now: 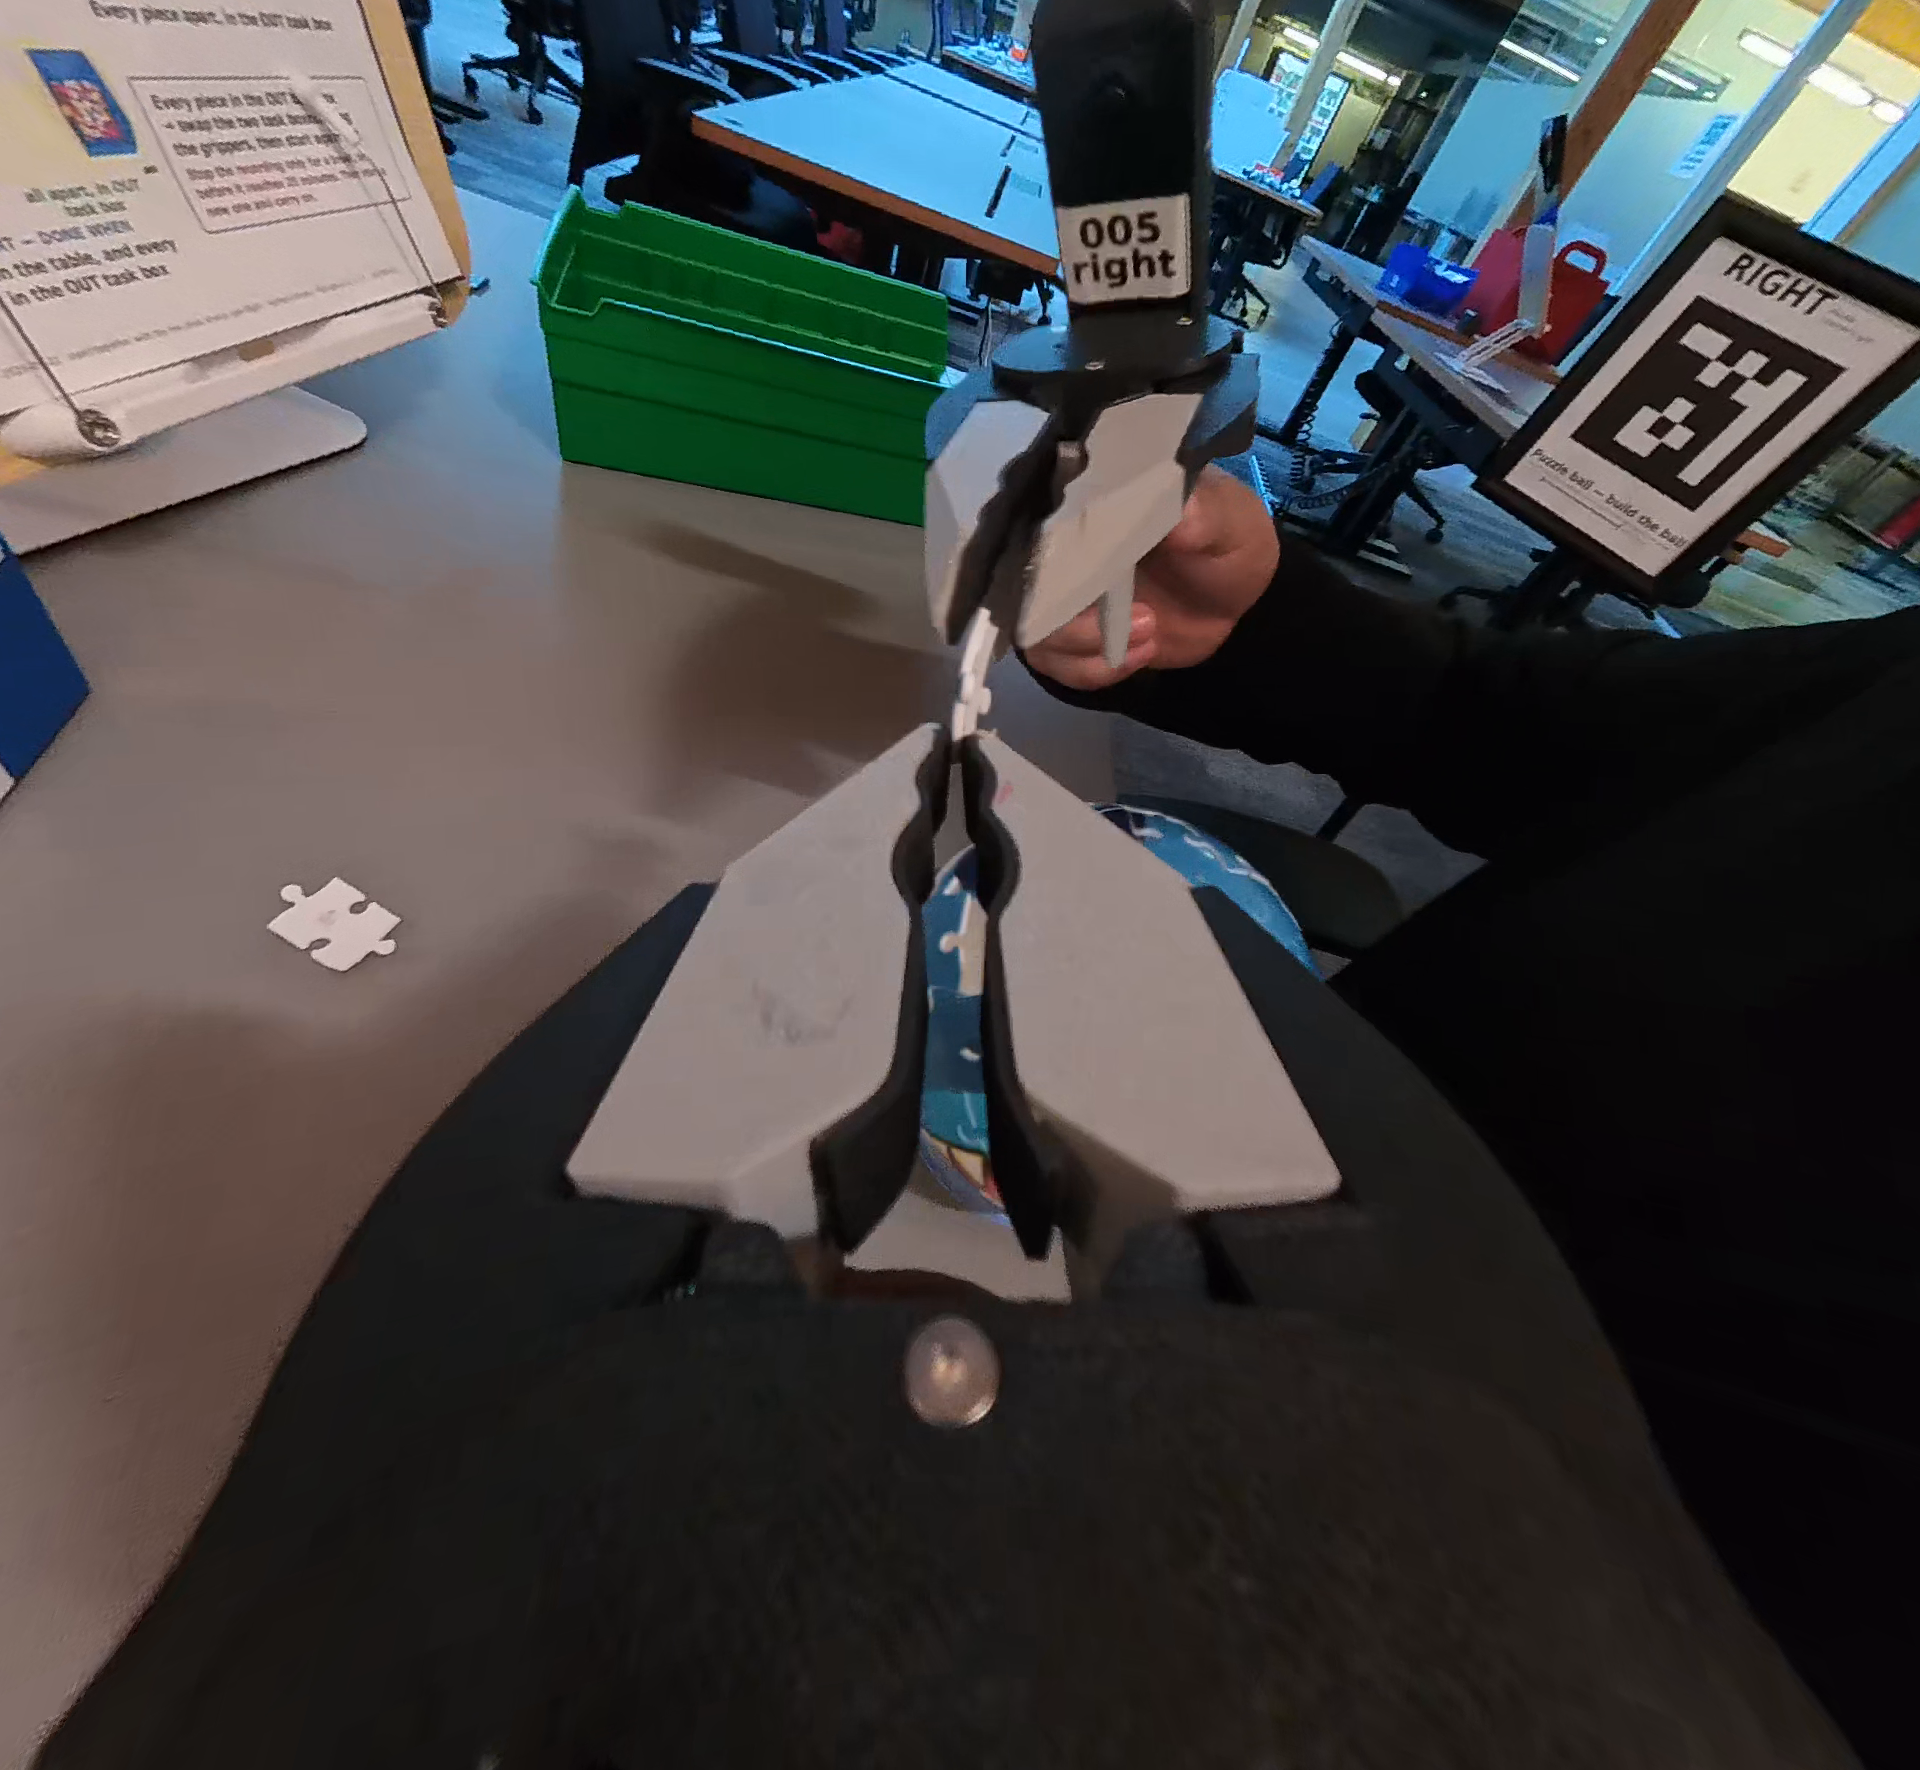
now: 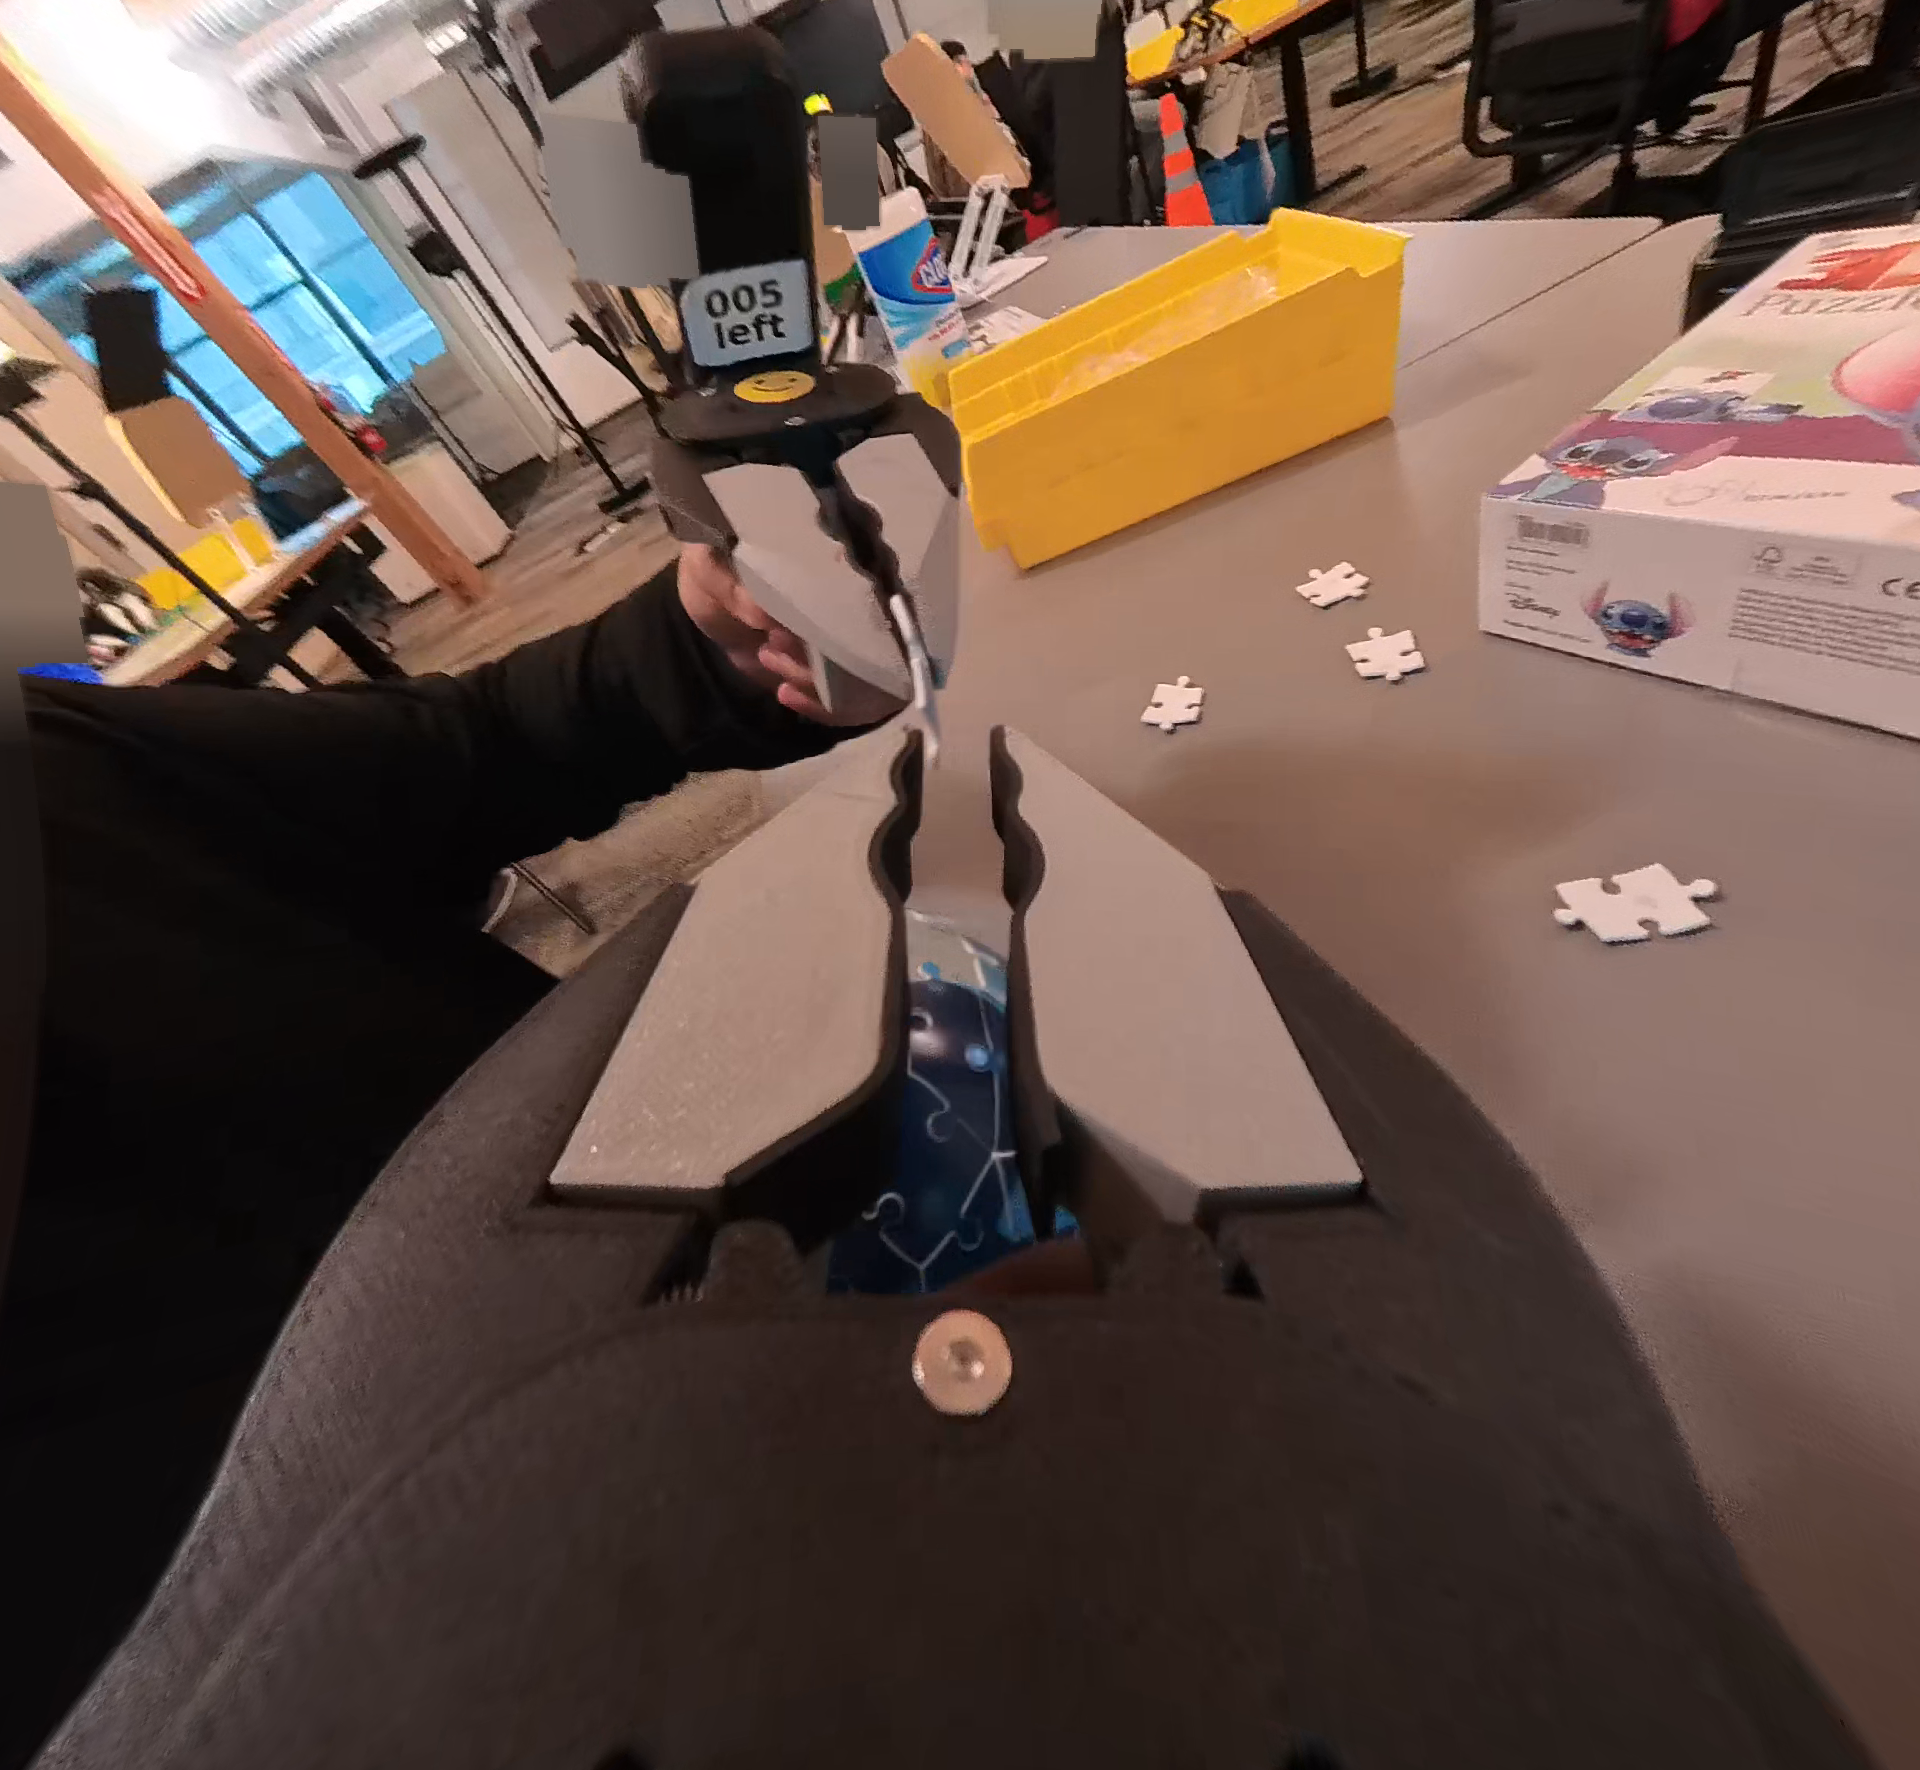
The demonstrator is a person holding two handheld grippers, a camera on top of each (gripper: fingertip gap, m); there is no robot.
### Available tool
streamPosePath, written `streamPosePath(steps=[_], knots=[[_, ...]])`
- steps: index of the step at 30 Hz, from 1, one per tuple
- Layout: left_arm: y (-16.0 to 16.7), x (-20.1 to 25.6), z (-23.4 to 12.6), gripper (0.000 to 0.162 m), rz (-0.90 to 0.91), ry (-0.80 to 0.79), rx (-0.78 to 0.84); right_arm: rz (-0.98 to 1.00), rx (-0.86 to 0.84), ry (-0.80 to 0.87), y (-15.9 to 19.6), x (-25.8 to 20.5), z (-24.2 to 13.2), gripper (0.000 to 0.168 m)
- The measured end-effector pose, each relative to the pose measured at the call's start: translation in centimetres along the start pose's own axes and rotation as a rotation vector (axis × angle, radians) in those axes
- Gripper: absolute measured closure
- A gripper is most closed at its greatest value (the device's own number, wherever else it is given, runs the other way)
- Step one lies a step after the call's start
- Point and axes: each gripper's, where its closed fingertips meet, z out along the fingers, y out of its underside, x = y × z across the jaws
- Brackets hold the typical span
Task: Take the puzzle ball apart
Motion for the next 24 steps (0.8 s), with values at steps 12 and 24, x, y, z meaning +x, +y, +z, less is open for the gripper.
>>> streamPosePath(steps=[12, 24], knots=[[0.3, -1.1, 0.6, 0.162, -0.014, -0.021, 0.023, -0.140, -0.051, 0.076, -0.6, 0.8, 1.1, 0.168], [-0.8, -0.7, 0.4, 0.162, 0.074, 0.027, 0.111, -0.119, -0.001, 0.002, -0.7, 0.0, 1.2, 0.166]])
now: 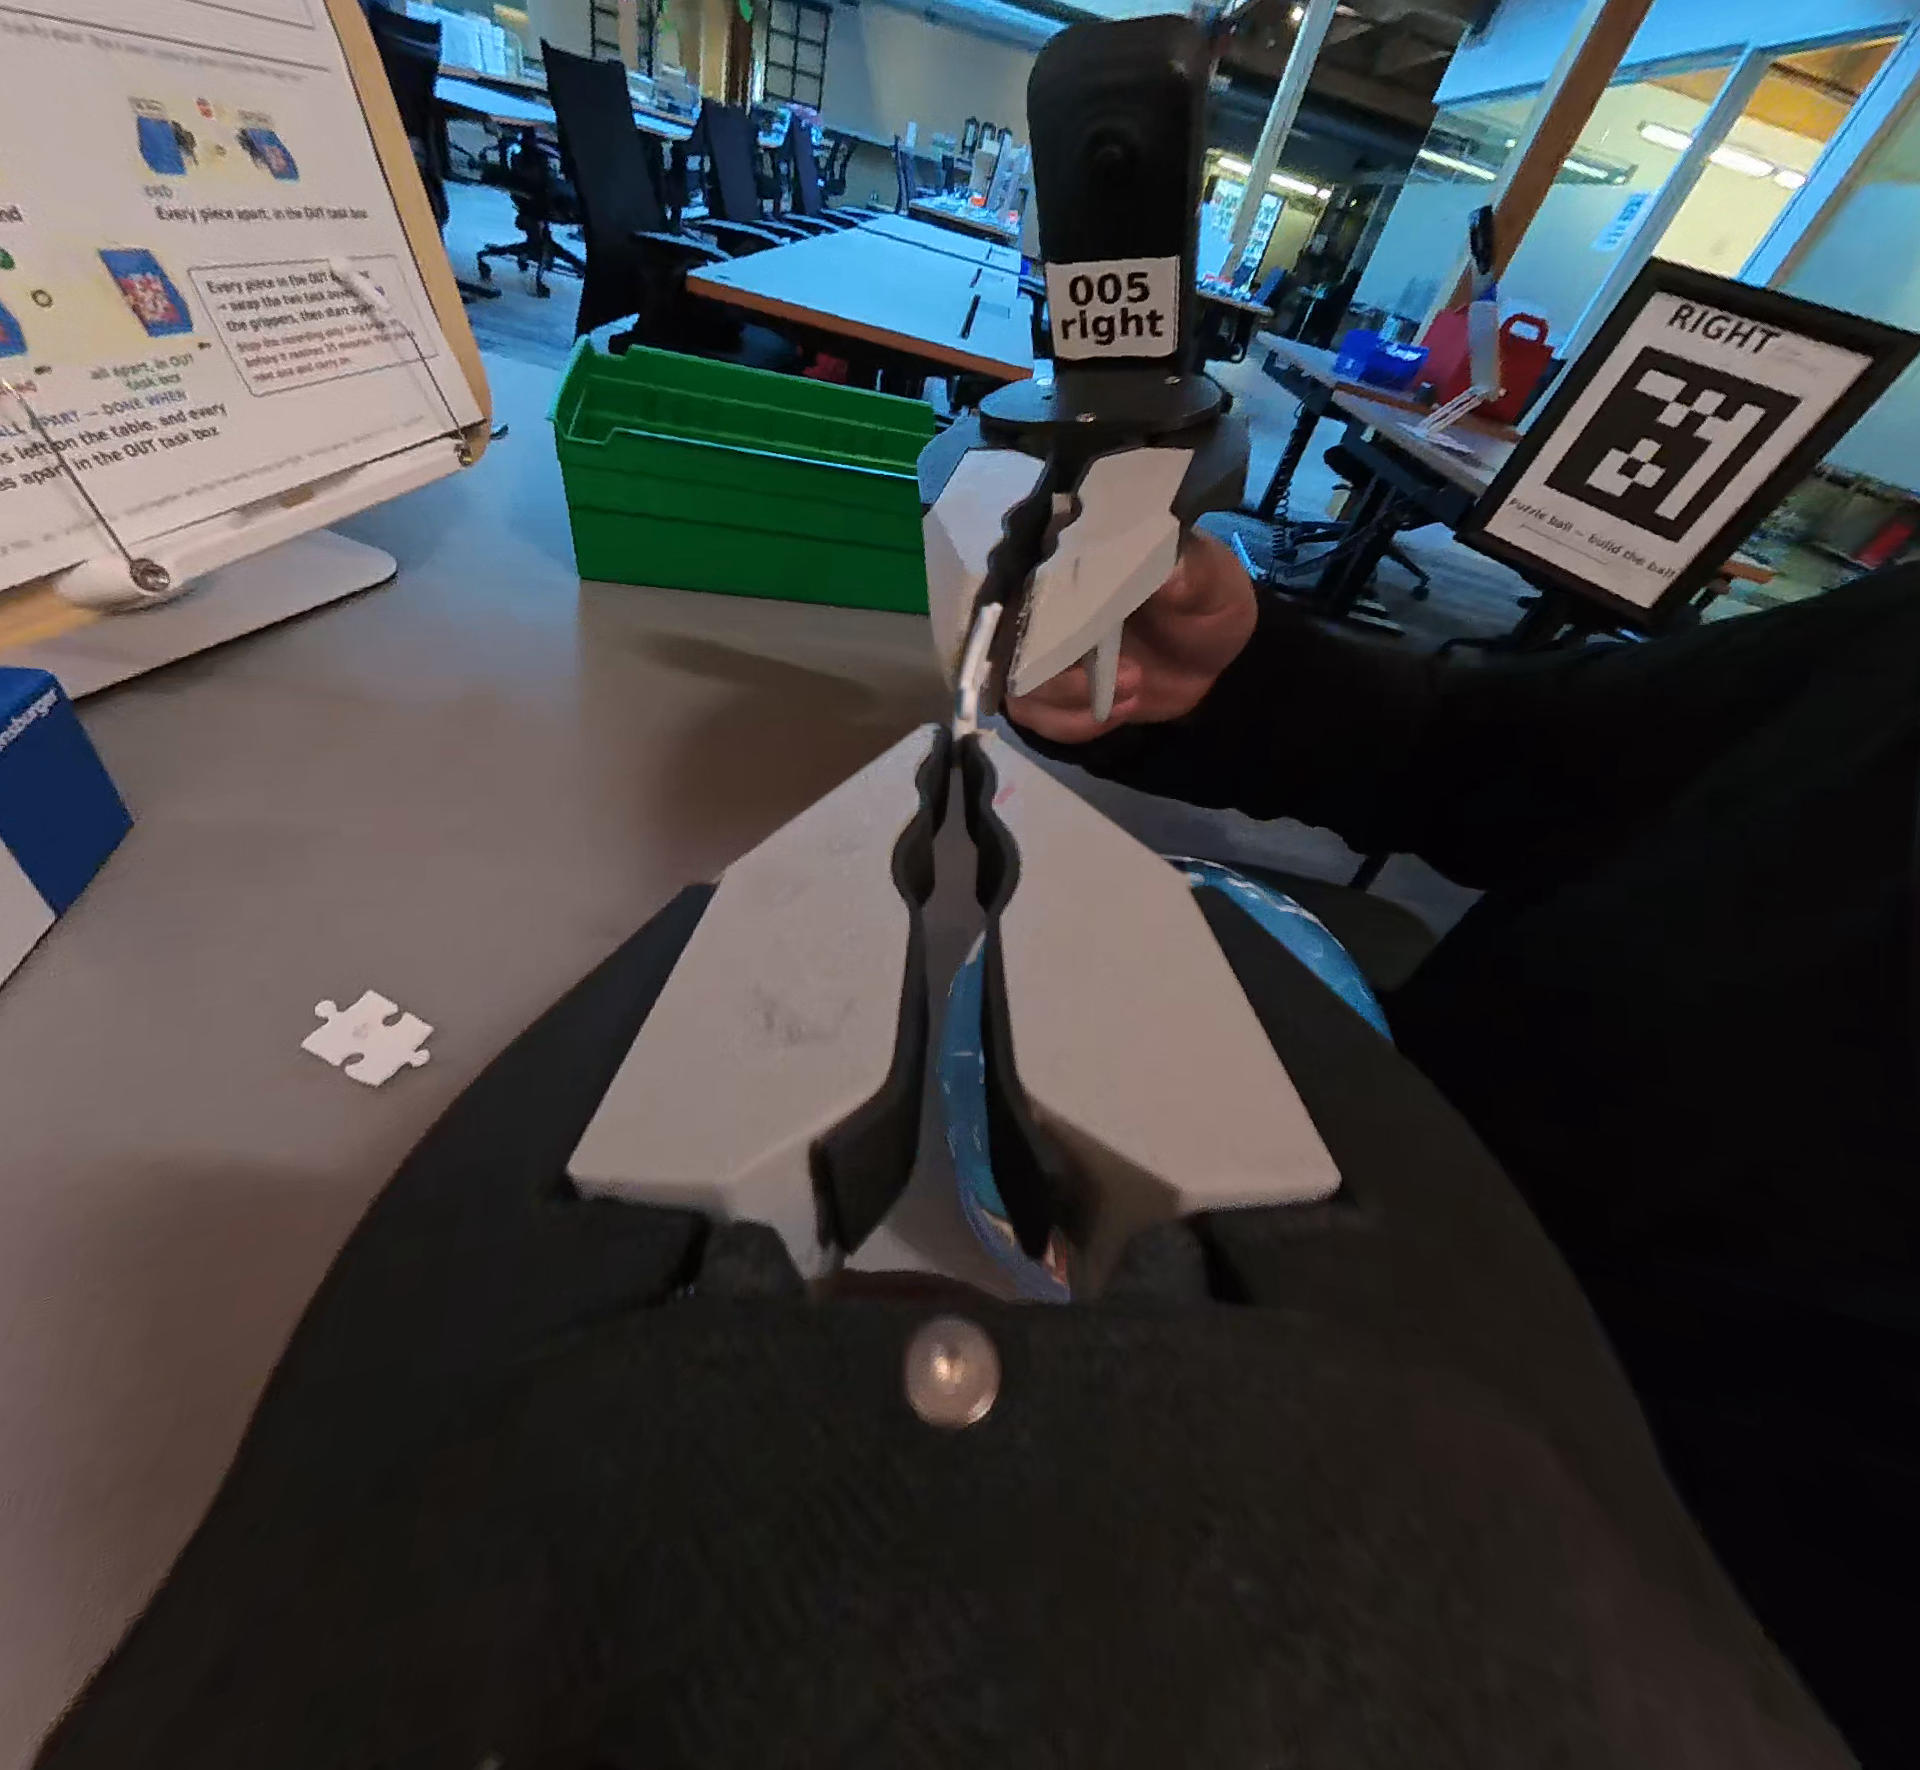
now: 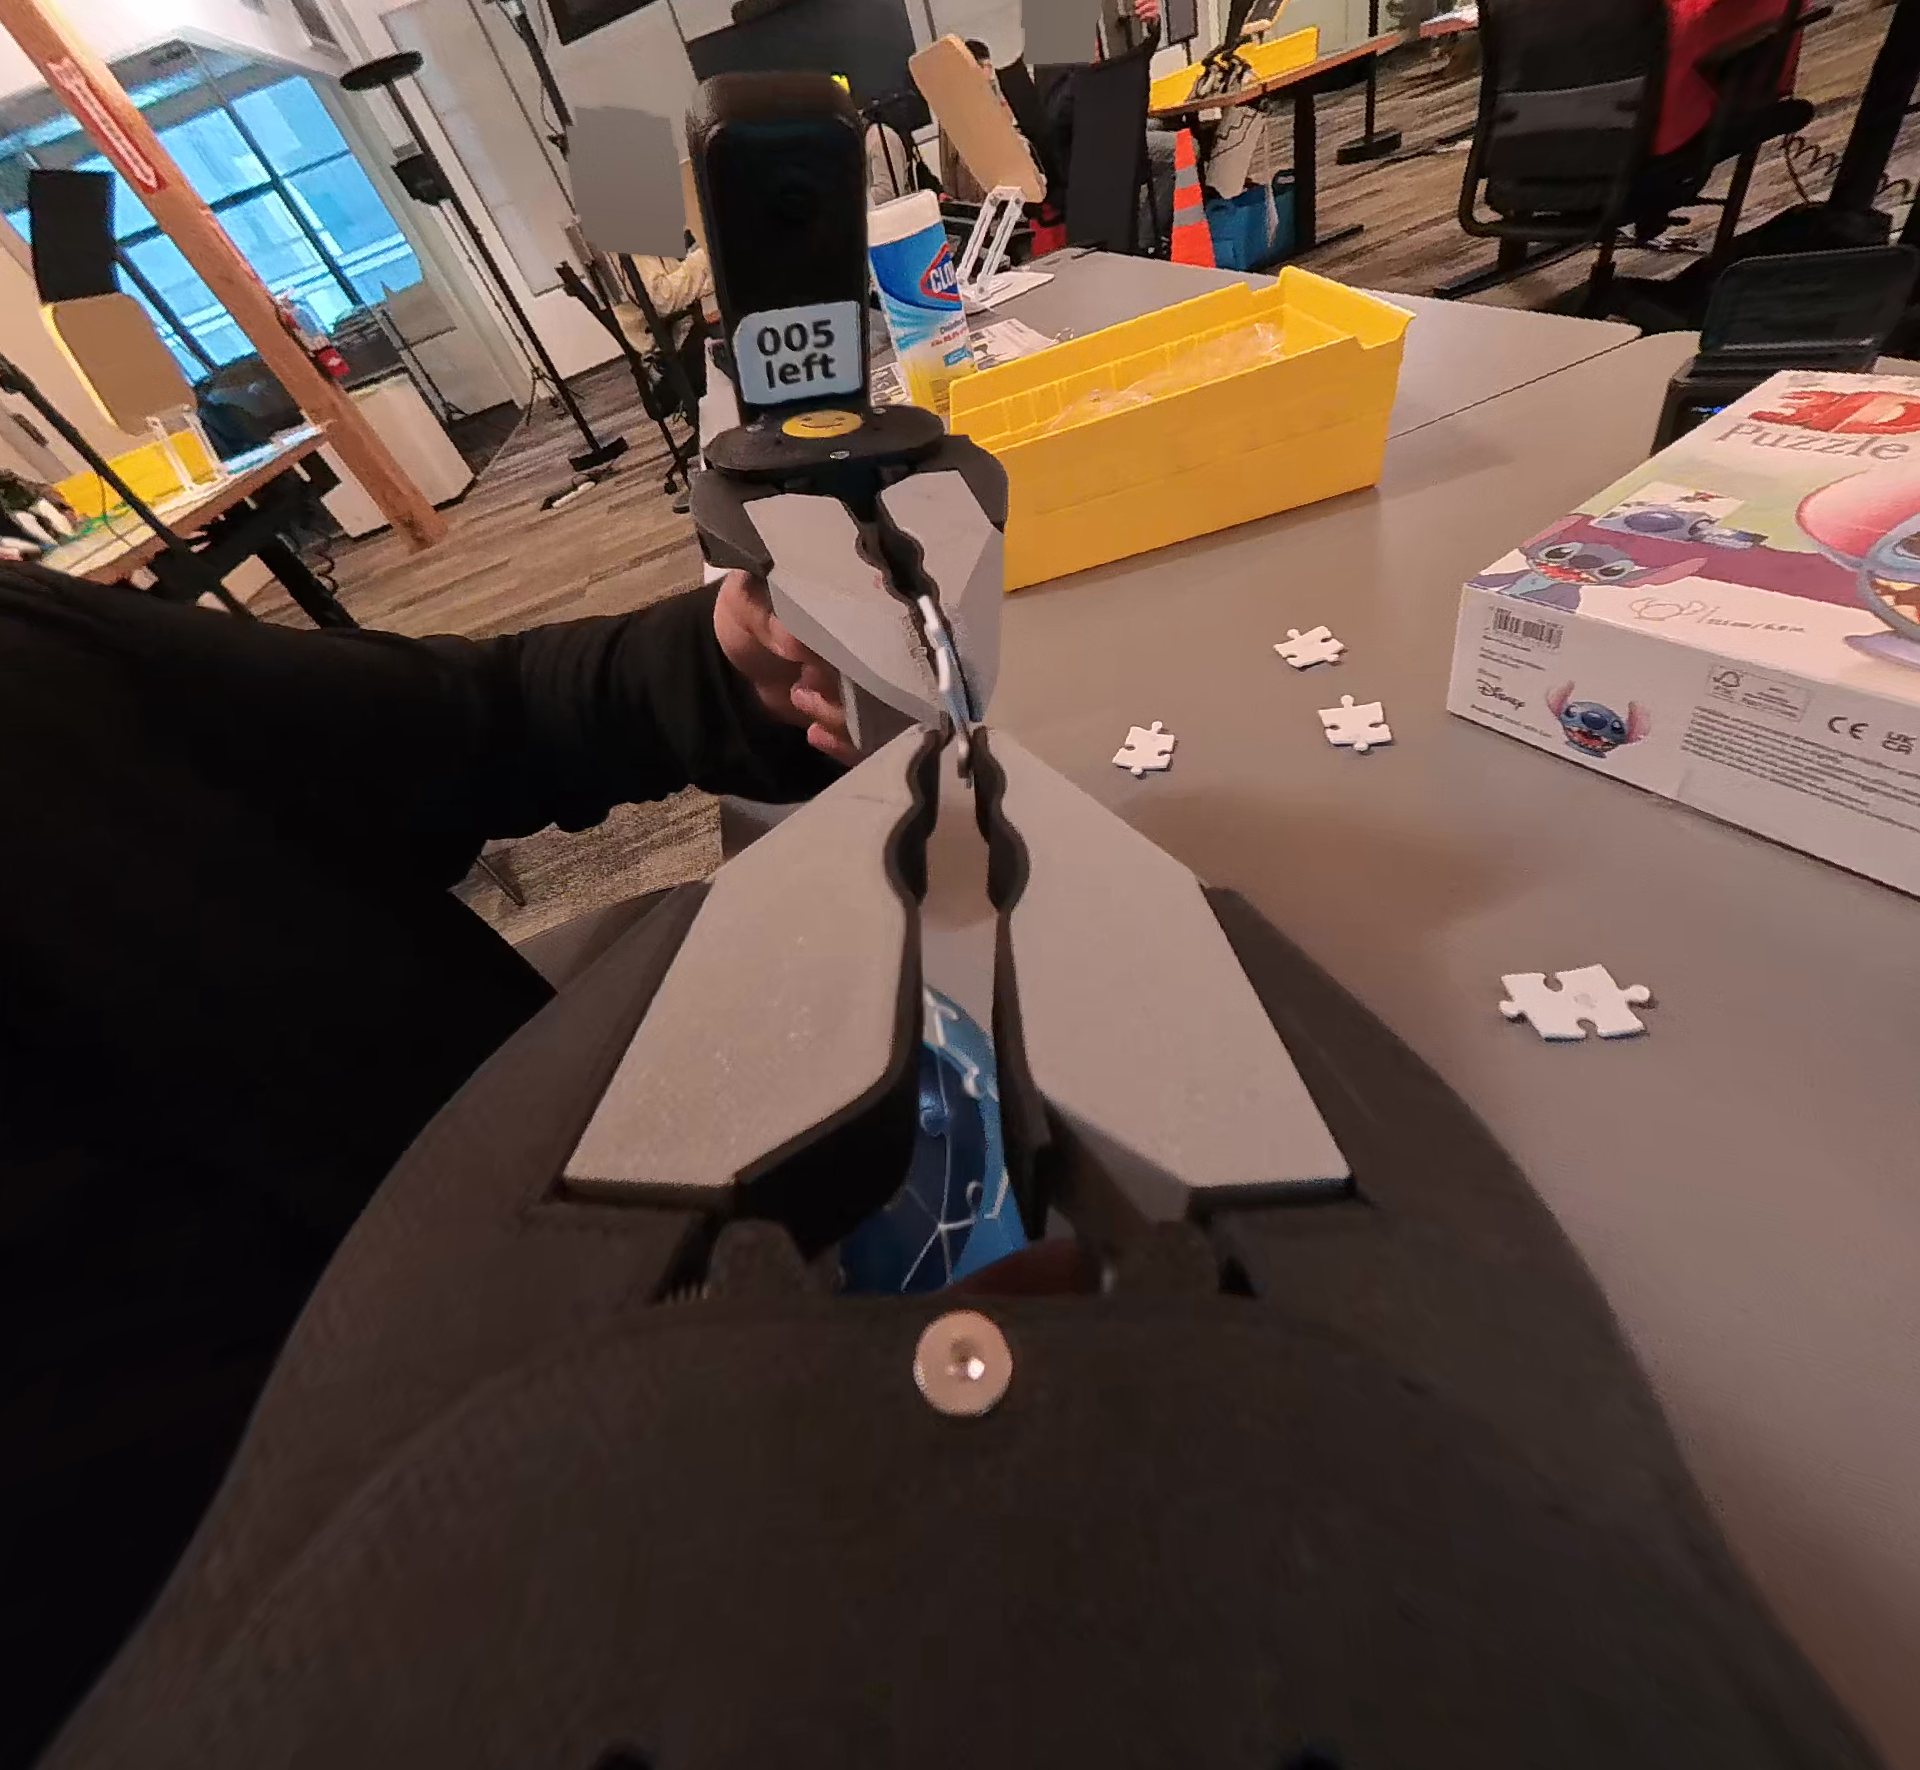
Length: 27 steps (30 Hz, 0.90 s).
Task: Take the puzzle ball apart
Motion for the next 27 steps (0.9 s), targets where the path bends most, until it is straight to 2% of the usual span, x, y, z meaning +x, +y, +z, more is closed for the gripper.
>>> streamPosePath(steps=[3, 6, 13, 16, 18, 21, 27], knots=[[0.1, -0.2, 0.2, 0.162, -0.017, 0.020, 0.004, -0.037, -0.008, 0.028, 0.0, 0.5, 0.0, 0.168], [1.0, -0.4, 0.3, 0.162, -0.027, 0.045, -0.049, -0.111, -0.114, 0.062, 1.0, 0.9, 0.0, 0.168], [1.5, -0.5, 0.0, 0.147, 0.102, 0.047, -0.103, -0.431, -0.602, 0.185, 3.2, 1.8, -0.7, 0.168], [2.3, -0.1, 0.7, 0.150, 0.170, 0.039, -0.143, -0.518, -0.746, 0.179, 3.8, 1.0, -0.3, 0.168], [2.8, 0.4, 0.9, 0.161, 0.200, 0.054, -0.163, -0.503, -0.789, 0.169, 4.1, 0.8, 0.0, 0.168], [2.9, 0.1, 0.7, 0.162, 0.215, 0.025, -0.165, -0.437, -0.762, 0.142, 4.1, 0.7, 0.3, 0.168], [2.5, 0.4, -0.1, 0.162, 0.042, 0.107, -0.069, -0.276, -0.626, 0.051, 3.3, -0.1, 0.9, 0.168]])
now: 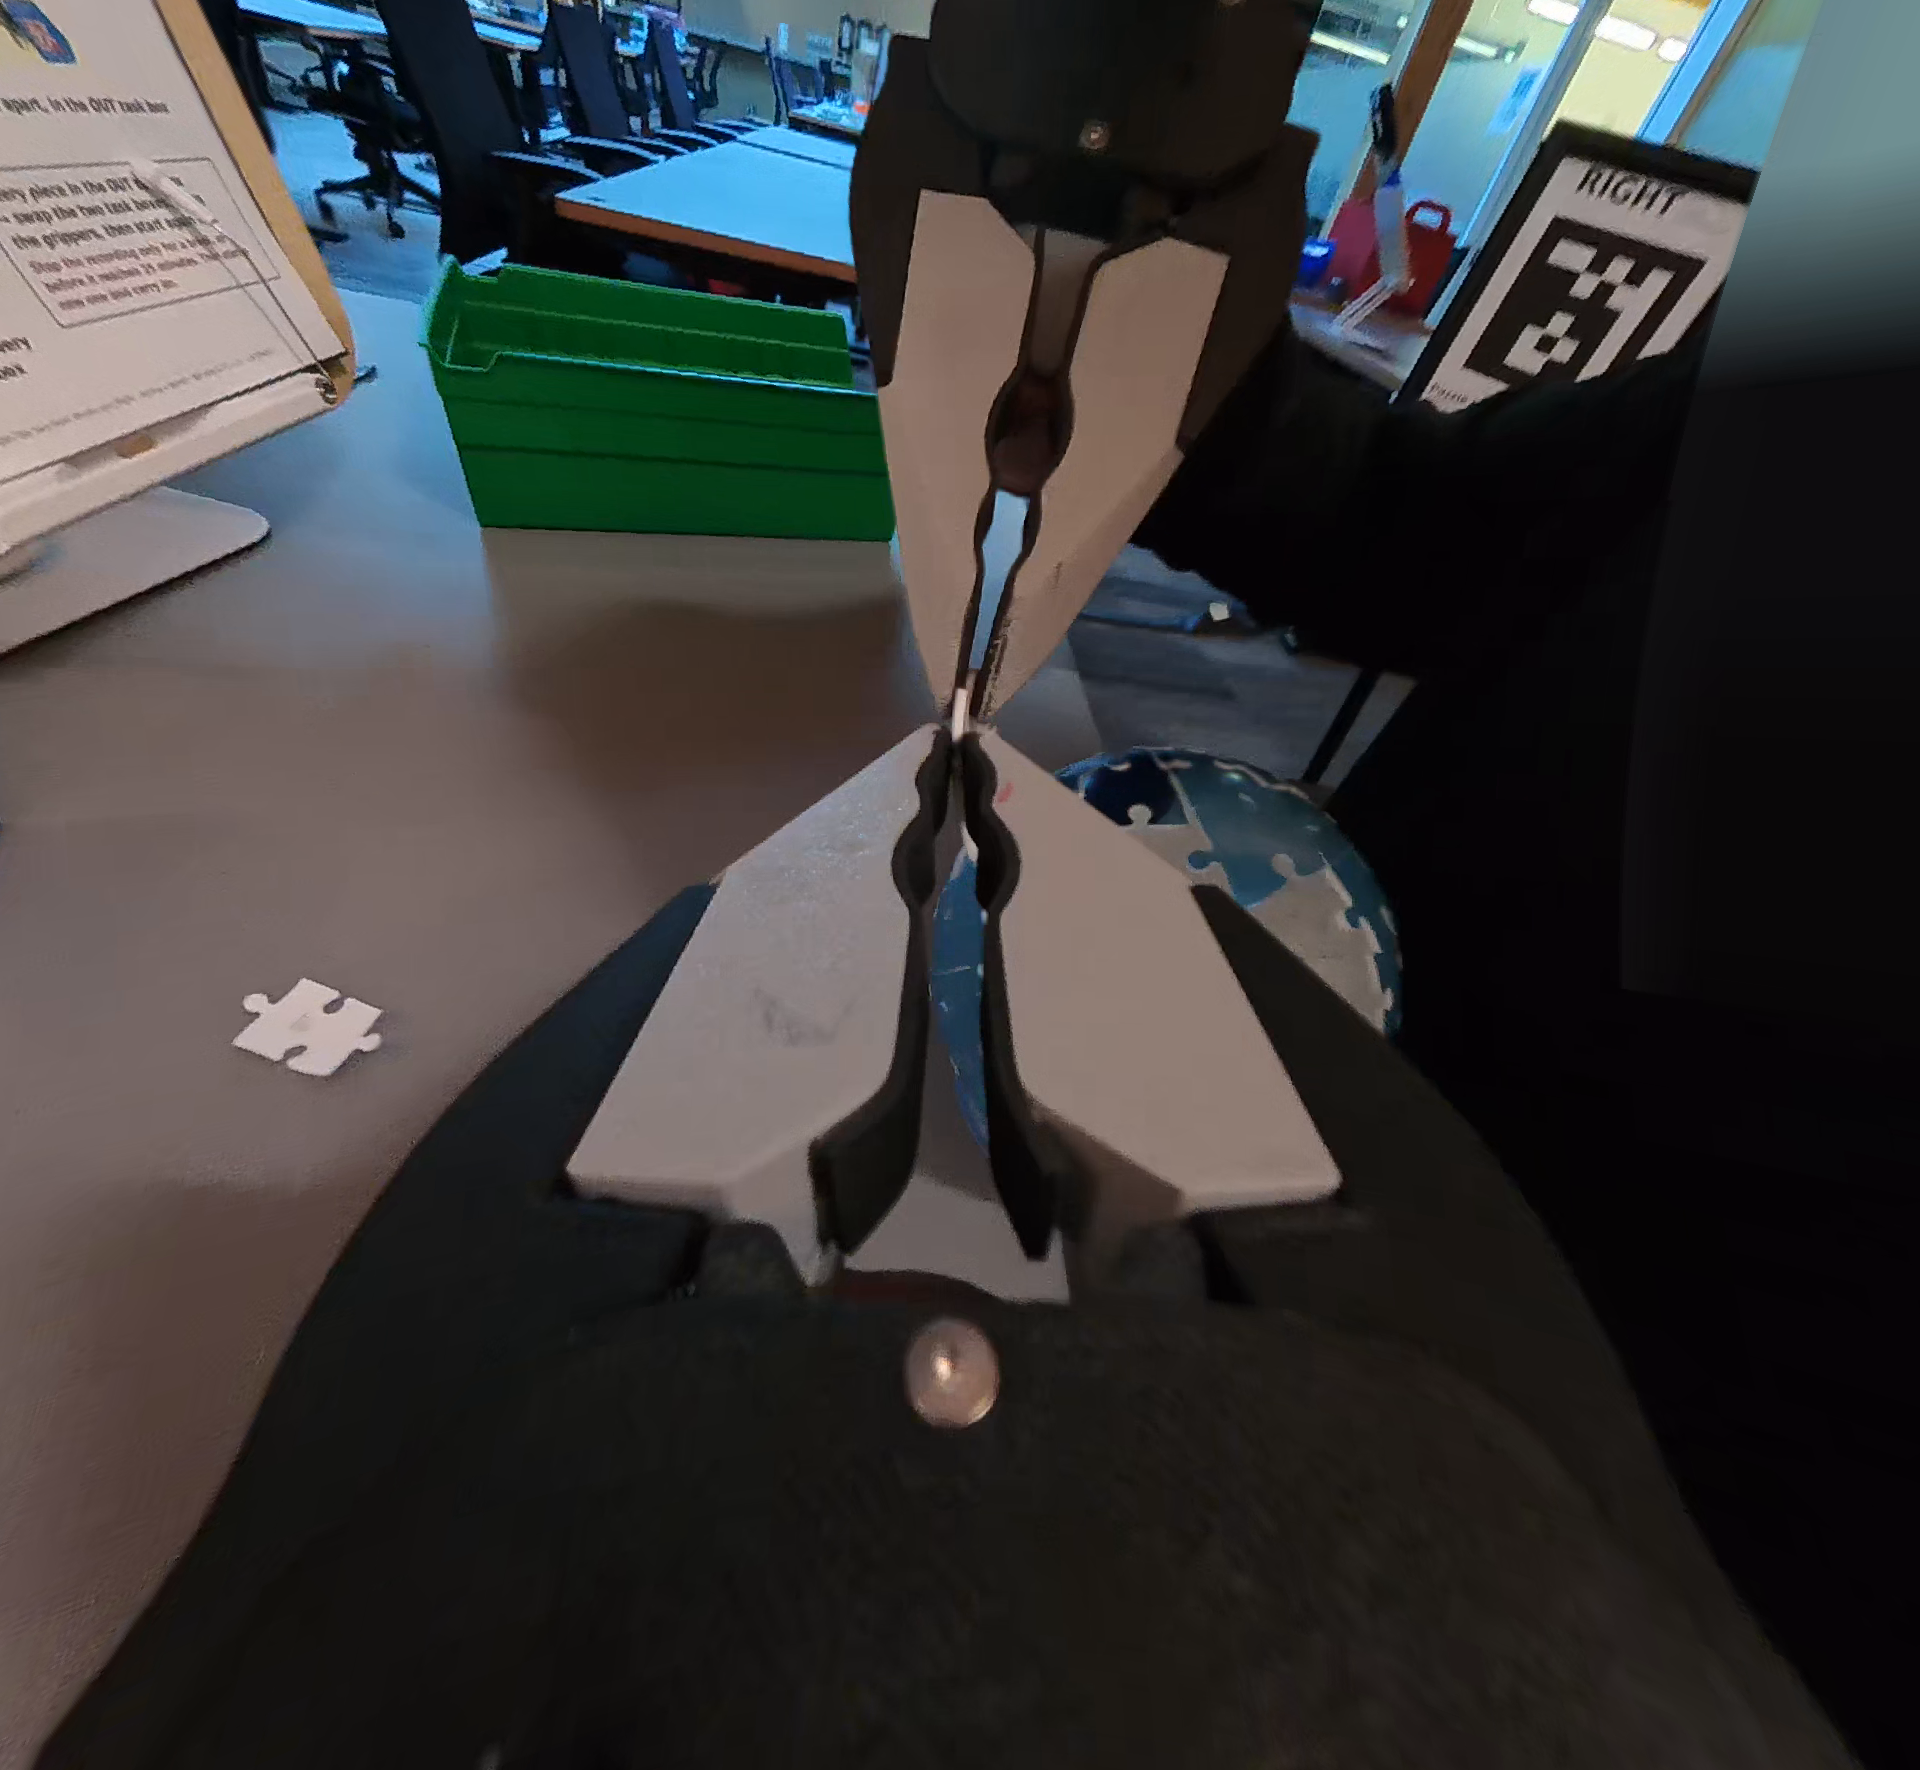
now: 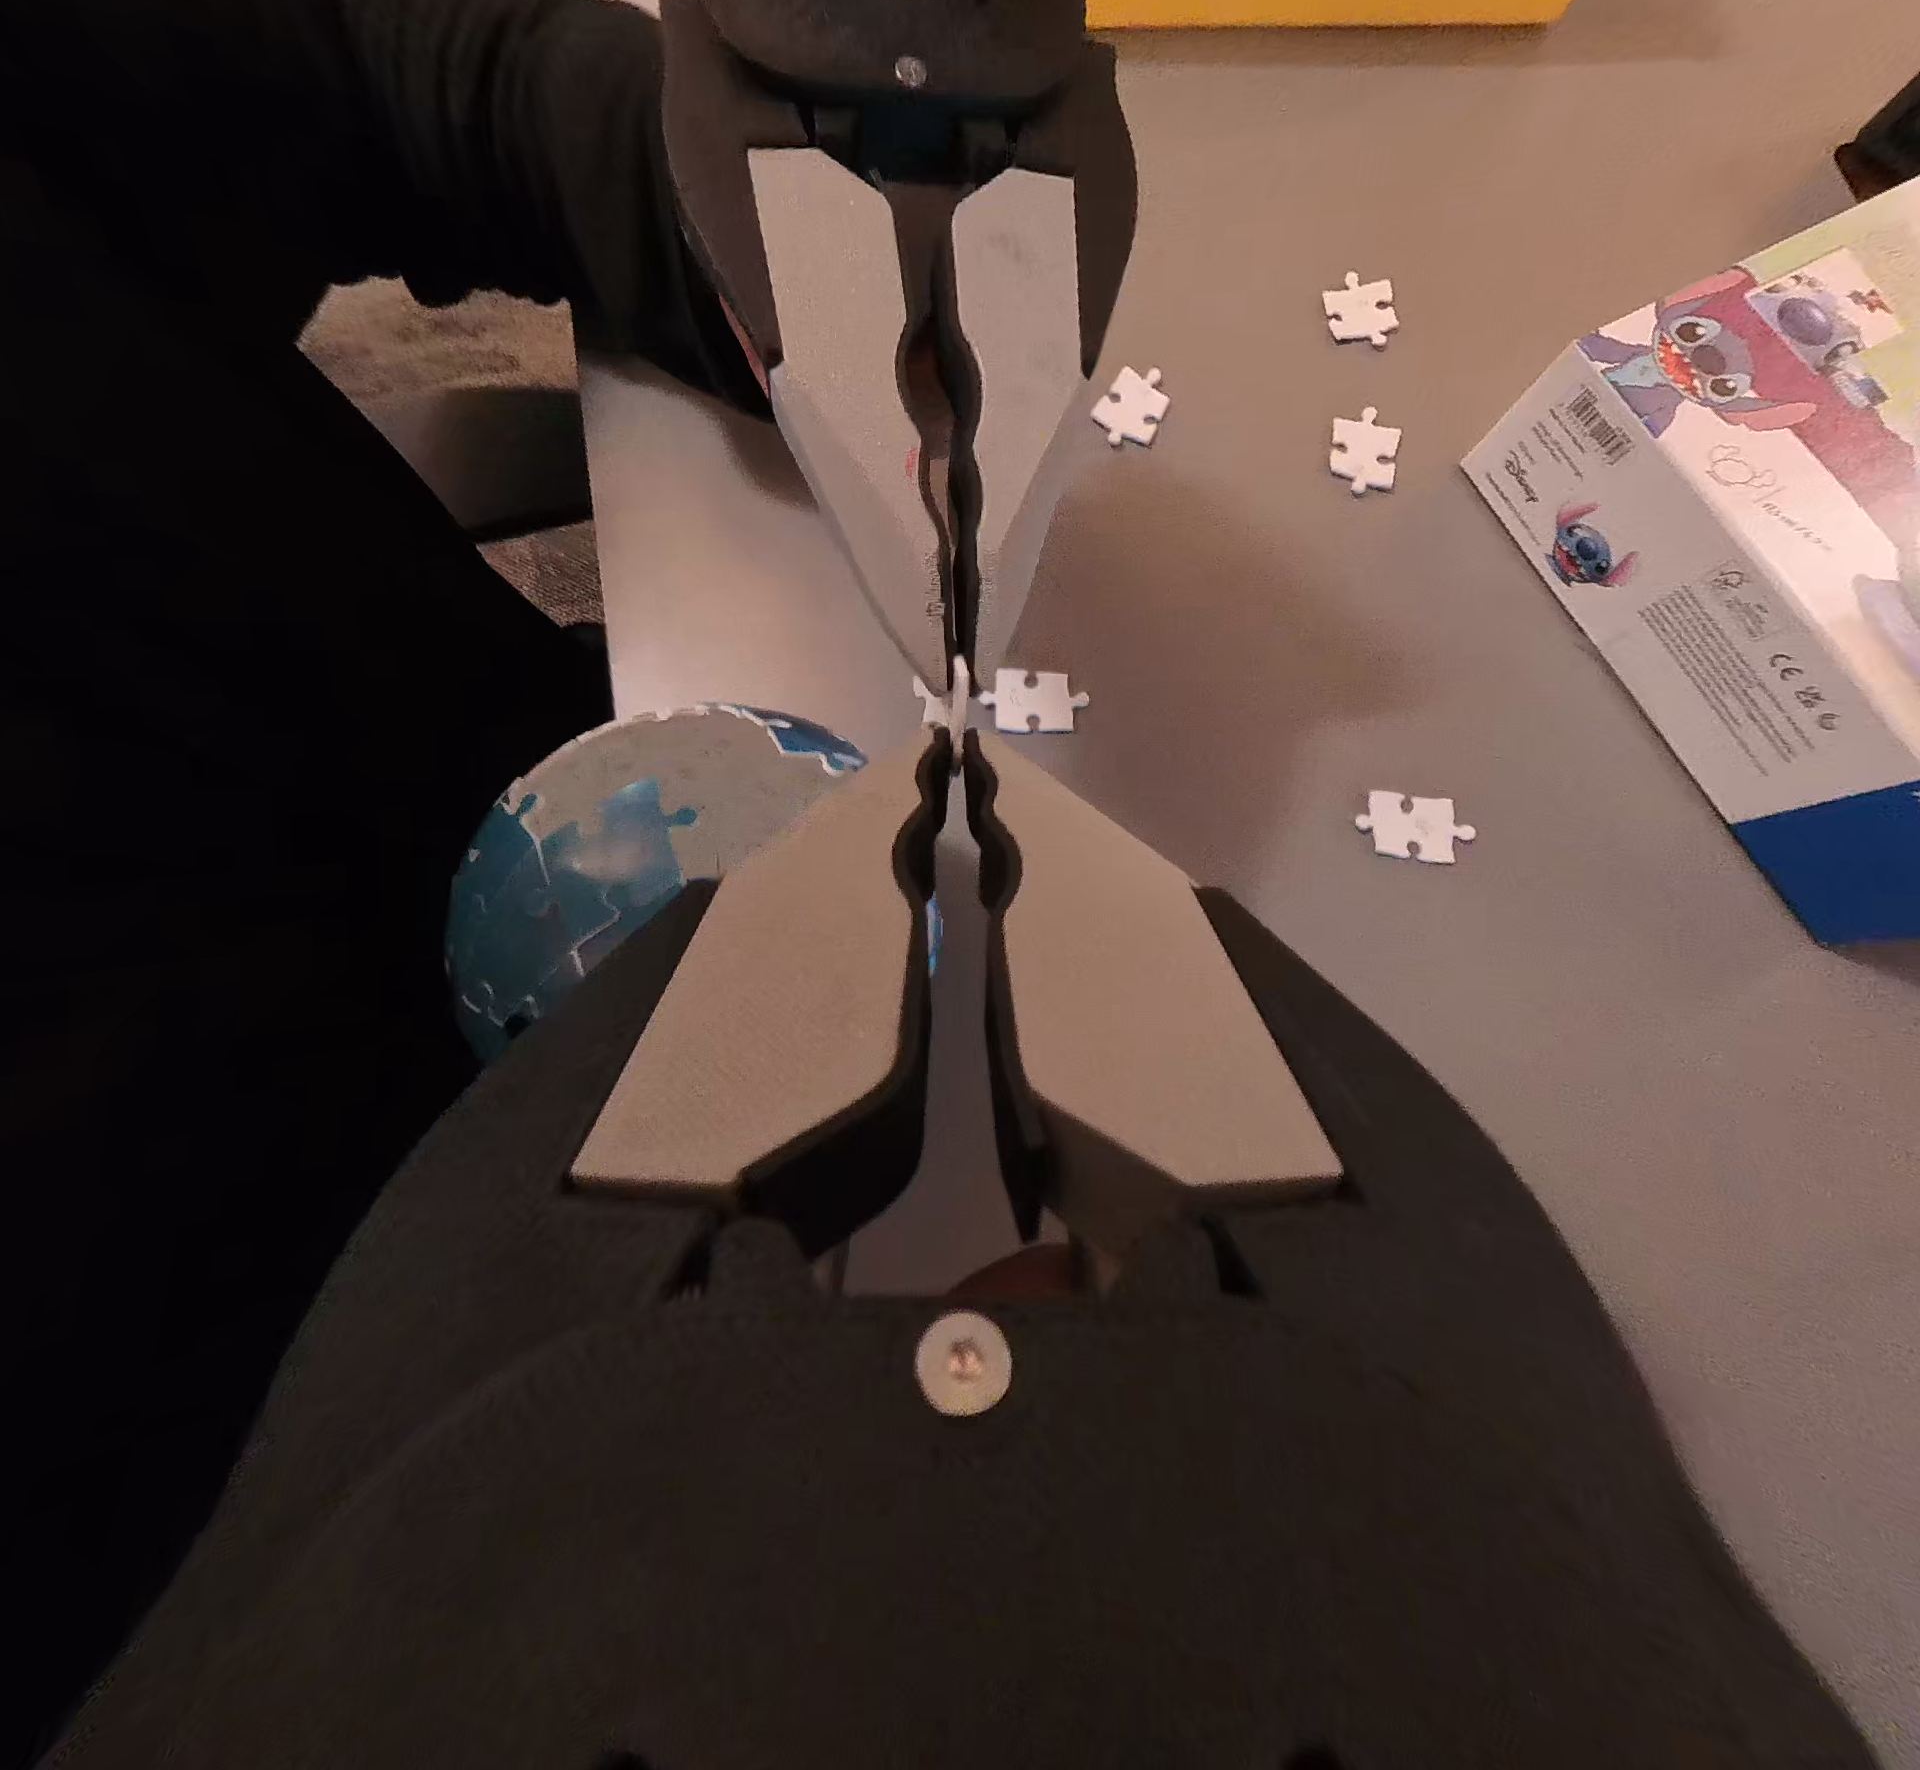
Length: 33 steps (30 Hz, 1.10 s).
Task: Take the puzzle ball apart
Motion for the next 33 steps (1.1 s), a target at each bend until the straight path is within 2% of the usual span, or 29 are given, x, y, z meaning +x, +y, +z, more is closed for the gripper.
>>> streamPosePath(steps=[6, 13, 24, 32, 33], knots=[[0.9, -0.2, -0.1, 0.162, -0.030, 0.014, -0.040, 0.034, 0.039, -0.044, 0.1, 0.1, 0.5, 0.168], [2.0, 0.1, 0.4, 0.161, 0.042, 0.010, -0.124, 0.025, 0.037, -0.077, -0.2, -0.1, 0.6, 0.168], [2.6, -0.4, 0.3, 0.162, 0.017, 0.033, -0.100, 0.129, 0.151, -0.196, -0.6, -0.1, 1.6, 0.168], [2.8, 0.6, 0.0, 0.160, 0.047, 0.067, -0.112, 0.086, 0.114, -0.210, 0.3, -0.8, 1.5, 0.168], [2.6, 0.4, -0.3, 0.155, 0.054, 0.064, -0.106, 0.076, 0.106, -0.210, 0.4, -0.8, 1.4, 0.168]])
